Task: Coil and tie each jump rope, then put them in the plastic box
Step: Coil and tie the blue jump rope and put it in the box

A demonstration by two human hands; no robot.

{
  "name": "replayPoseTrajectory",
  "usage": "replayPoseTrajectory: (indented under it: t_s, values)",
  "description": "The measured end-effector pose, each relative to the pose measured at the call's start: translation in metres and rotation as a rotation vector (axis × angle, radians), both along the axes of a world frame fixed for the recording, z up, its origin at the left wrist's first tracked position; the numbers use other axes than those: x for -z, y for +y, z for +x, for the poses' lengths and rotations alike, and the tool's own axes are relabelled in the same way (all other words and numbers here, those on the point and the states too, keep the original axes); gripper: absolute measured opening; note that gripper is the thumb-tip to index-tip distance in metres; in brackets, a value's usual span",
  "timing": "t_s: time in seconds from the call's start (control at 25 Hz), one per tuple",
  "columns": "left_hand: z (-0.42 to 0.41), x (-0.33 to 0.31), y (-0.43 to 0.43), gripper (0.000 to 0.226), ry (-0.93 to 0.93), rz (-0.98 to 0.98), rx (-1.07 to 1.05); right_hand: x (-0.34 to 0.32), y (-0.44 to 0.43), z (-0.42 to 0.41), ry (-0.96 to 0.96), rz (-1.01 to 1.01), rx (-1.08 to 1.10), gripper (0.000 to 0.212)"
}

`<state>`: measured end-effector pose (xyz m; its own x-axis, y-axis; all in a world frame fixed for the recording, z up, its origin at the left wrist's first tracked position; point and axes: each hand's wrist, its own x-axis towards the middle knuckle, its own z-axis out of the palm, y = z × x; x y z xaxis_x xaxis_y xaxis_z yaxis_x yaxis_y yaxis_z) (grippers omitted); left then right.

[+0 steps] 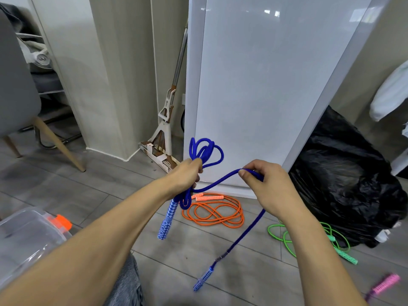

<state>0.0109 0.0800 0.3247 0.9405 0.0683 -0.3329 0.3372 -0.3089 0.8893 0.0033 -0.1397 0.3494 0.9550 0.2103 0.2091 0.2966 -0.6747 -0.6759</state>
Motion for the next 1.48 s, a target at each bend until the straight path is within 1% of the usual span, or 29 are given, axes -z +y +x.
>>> replayPoseTrajectory:
  t_s: [0.12, 0.16, 0.2, 0.28, 0.4, 0.48, 0.52, 0.6, 0.68, 0.72, 0.76, 0.84, 0.88, 0.92, 1.0, 1.08, 1.12, 1.2, 1.32, 1.4, 1.48]
  values:
    - [-0.005, 0.001, 0.005, 0.019, 0.023, 0.538, 0.327, -0.005, -0.001, -0.004, -0.043, -0.002, -0.070, 0.009]
    - [-0.008, 0.000, 0.005, 0.020, 0.016, 0.656, 0.438, -0.005, 0.000, -0.005, -0.060, -0.014, -0.087, 0.007]
    - [-0.011, -0.002, 0.004, 0.020, -0.007, 0.727, 0.523, -0.006, 0.001, -0.005, -0.078, -0.021, -0.099, 0.006]
    - [-0.017, -0.009, 0.002, 0.019, -0.077, 0.798, 0.631, -0.007, 0.002, -0.005, -0.109, -0.013, -0.115, 0.003]
    - [-0.028, -0.022, -0.006, 0.025, -0.184, 0.824, 0.731, -0.007, -0.002, -0.004, -0.144, 0.015, -0.091, 0.004]
    - [-0.038, -0.027, -0.014, 0.019, -0.284, 0.750, 0.805, -0.007, -0.005, -0.002, -0.118, 0.070, -0.078, 0.004]
    - [-0.043, -0.029, -0.018, 0.016, -0.333, 0.674, 0.833, -0.007, -0.007, 0.000, -0.063, 0.140, -0.086, 0.004]
    - [-0.050, -0.035, -0.021, 0.012, -0.379, 0.474, 0.845, -0.006, -0.015, 0.004, 0.135, 0.344, -0.123, 0.005]
    - [-0.050, -0.040, -0.020, 0.015, -0.392, 0.296, 0.800, -0.003, -0.026, 0.008, 0.364, 0.516, -0.170, 0.011]
    - [-0.050, -0.041, -0.019, 0.017, -0.410, 0.230, 0.764, 0.001, -0.031, 0.010, 0.448, 0.574, -0.194, 0.009]
    - [-0.050, -0.042, -0.019, 0.020, -0.423, 0.149, 0.722, 0.003, -0.033, 0.011, 0.512, 0.616, -0.215, 0.006]
    - [-0.049, -0.041, -0.018, 0.025, -0.392, -0.068, 0.601, 0.011, -0.033, 0.015, 0.575, 0.653, -0.202, 0.026]
    - [-0.048, -0.040, -0.018, 0.027, -0.360, -0.180, 0.528, 0.014, -0.030, 0.017, 0.607, 0.684, -0.191, 0.029]
    - [-0.045, -0.039, -0.018, 0.028, -0.345, -0.267, 0.448, 0.017, -0.026, 0.019, 0.645, 0.727, -0.193, 0.028]
    - [-0.039, -0.034, -0.018, 0.025, -0.367, -0.385, 0.275, 0.019, -0.018, 0.018, 0.721, 0.780, -0.249, 0.017]
    - [-0.033, -0.031, -0.018, 0.019, -0.408, -0.427, 0.086, 0.019, -0.011, 0.014, 0.742, 0.719, -0.261, 0.024]
    - [-0.031, -0.029, -0.018, 0.017, -0.416, -0.398, 0.008, 0.018, -0.009, 0.012, 0.723, 0.656, -0.259, 0.025]
    - [-0.027, -0.023, -0.016, 0.017, -0.437, -0.227, -0.078, 0.010, -0.003, 0.005, 0.617, 0.458, -0.222, 0.025]
    - [-0.024, -0.015, -0.011, 0.016, -0.526, 0.067, -0.069, -0.001, 0.012, -0.007, 0.383, 0.113, -0.214, 0.026]
    - [-0.023, -0.014, -0.011, 0.015, -0.573, 0.346, -0.027, -0.004, 0.018, -0.012, 0.260, -0.078, -0.241, 0.025]
    - [-0.024, -0.014, -0.010, 0.015, -0.586, 0.660, 0.038, -0.007, 0.019, -0.015, 0.187, -0.212, -0.254, 0.021]
